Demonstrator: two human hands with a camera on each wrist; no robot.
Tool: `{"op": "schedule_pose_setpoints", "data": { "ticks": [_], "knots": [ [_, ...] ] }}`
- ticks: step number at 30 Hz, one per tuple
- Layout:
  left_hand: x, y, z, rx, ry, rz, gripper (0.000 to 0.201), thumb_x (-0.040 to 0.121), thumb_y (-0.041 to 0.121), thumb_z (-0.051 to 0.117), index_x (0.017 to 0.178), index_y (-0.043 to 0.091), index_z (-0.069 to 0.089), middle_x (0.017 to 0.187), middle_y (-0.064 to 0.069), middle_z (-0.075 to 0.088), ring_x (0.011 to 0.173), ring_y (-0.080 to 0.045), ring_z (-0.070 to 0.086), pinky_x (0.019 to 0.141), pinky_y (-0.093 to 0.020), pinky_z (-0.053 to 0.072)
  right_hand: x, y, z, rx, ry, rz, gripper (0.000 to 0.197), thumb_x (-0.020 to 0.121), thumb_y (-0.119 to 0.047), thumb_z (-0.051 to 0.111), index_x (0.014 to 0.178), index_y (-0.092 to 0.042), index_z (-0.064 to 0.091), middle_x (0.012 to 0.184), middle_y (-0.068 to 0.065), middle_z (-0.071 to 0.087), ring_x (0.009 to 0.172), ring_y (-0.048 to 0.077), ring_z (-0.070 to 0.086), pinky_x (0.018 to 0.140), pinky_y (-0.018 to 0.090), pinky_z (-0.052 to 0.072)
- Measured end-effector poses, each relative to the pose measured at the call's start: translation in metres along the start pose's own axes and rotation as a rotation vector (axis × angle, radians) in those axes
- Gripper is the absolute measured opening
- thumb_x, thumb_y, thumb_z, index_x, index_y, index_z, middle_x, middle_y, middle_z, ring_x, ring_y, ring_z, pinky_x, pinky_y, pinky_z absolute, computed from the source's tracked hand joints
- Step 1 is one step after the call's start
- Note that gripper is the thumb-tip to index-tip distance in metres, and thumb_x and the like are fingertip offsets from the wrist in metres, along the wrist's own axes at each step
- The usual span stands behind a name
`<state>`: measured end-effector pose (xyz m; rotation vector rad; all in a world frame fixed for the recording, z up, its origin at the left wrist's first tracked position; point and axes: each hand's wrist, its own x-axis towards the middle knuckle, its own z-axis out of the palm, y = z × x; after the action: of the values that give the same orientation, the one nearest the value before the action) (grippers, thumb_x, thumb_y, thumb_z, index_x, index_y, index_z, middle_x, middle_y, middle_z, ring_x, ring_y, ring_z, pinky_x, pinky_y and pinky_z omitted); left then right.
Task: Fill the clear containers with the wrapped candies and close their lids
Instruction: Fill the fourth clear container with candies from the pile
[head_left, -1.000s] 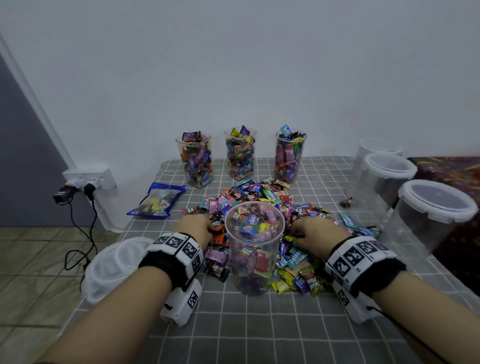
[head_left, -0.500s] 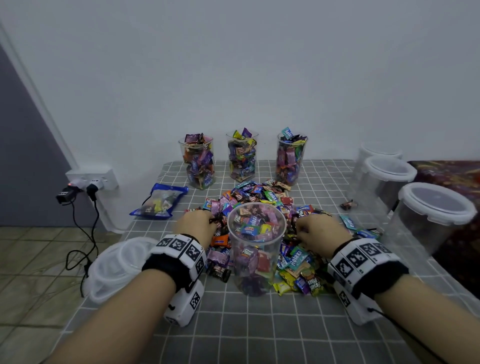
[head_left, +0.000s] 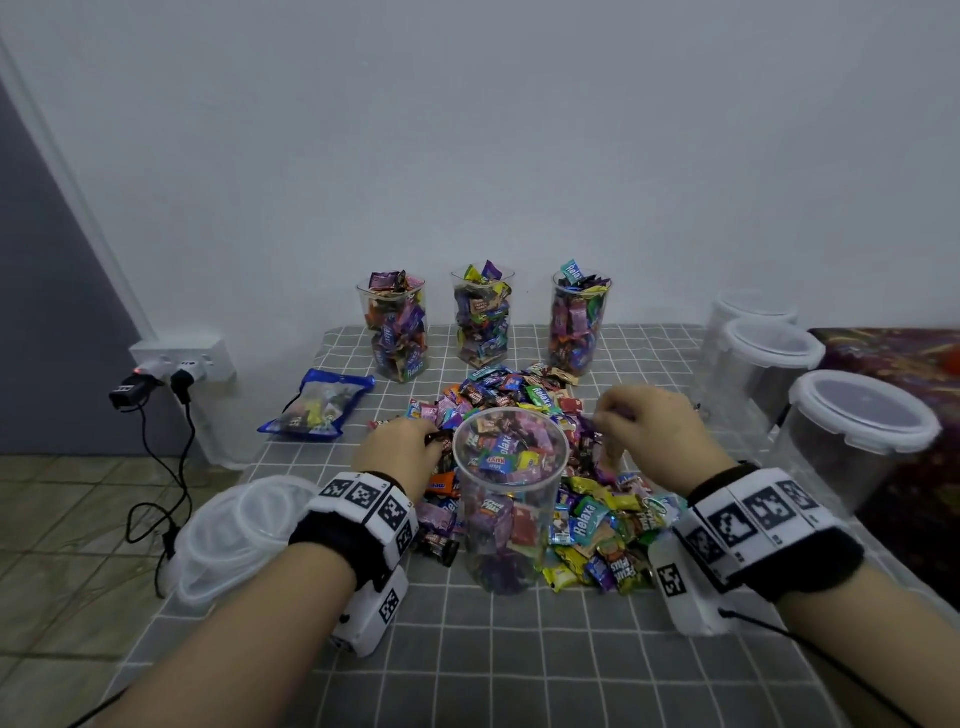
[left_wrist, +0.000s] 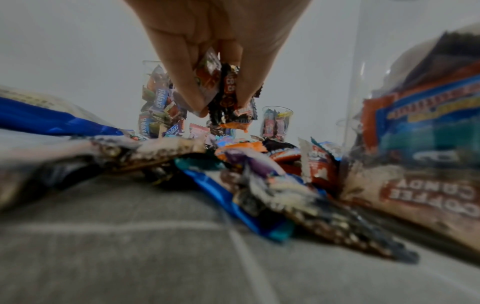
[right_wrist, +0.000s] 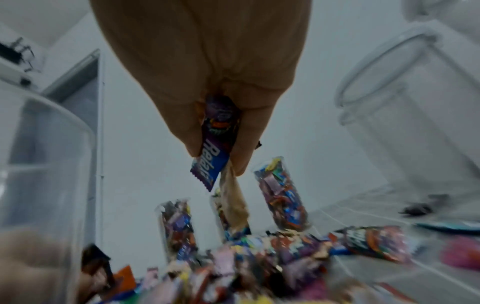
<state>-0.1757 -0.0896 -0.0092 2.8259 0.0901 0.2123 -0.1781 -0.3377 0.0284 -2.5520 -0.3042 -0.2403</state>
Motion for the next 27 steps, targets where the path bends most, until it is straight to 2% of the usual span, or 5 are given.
{"op": "schedule_pose_setpoints", "data": {
  "ticks": [3,9,14,21,27],
  "knots": [
    [0.001,-0.003,0.001,-0.008,0.007,0.006,0.028,0.095,0.029,0.049,0.112,0.014,0.066,0.109,-0.008,0.066,0.100,-0.024,0.060,0.081,-0.034,0.045,-0.001,-0.017,-0.011,0.117,0.095,-0.045,0.012,0.091,-0.022,0.060,0.079,-0.019,0.060,0.070,-0.010,0.057,0.069,0.008,0.053,0.061,0.022,0.039],
    [0.000,-0.003,0.000,-0.007,0.010,0.008,0.028,0.096,0.029,0.049,0.114,0.015,0.066,0.111,-0.007,0.066,0.101,-0.025,0.060,0.082,-0.034,0.046,-0.004,-0.054,-0.021,0.322,0.199,-0.189,0.010,0.089,-0.018,0.062,0.079,-0.018,0.063,0.075,0.000,0.061,0.077,0.021,0.058,0.071,0.033,0.046],
    [-0.001,-0.001,-0.002,-0.014,0.008,-0.007,0.028,0.095,0.029,0.049,0.110,0.013,0.066,0.108,-0.008,0.066,0.098,-0.025,0.060,0.076,-0.032,0.044,-0.015,-0.069,-0.007,0.244,0.095,-0.327,0.008,0.089,-0.017,0.063,0.083,-0.013,0.066,0.075,-0.006,0.058,0.070,0.001,0.050,0.061,0.012,0.037],
    [0.000,-0.002,0.000,-0.022,0.008,-0.015,0.027,0.095,0.031,0.050,0.107,0.014,0.067,0.106,-0.007,0.066,0.096,-0.024,0.059,0.073,-0.031,0.042,-0.022,-0.068,0.009,0.094,0.062,-0.487,0.009,0.086,-0.016,0.062,0.090,-0.012,0.069,0.091,0.000,0.063,0.084,0.015,0.057,0.074,0.028,0.045],
    [-0.002,-0.001,0.000,-0.039,0.030,-0.015,0.026,0.094,0.031,0.051,0.108,0.016,0.067,0.105,-0.006,0.067,0.096,-0.023,0.060,0.071,-0.029,0.041,-0.029,-0.069,0.014,0.163,0.079,-0.468,0.026,0.085,-0.028,0.053,0.098,-0.011,0.069,0.106,-0.001,0.063,0.100,0.012,0.056,0.088,0.020,0.041]
  ]
}}
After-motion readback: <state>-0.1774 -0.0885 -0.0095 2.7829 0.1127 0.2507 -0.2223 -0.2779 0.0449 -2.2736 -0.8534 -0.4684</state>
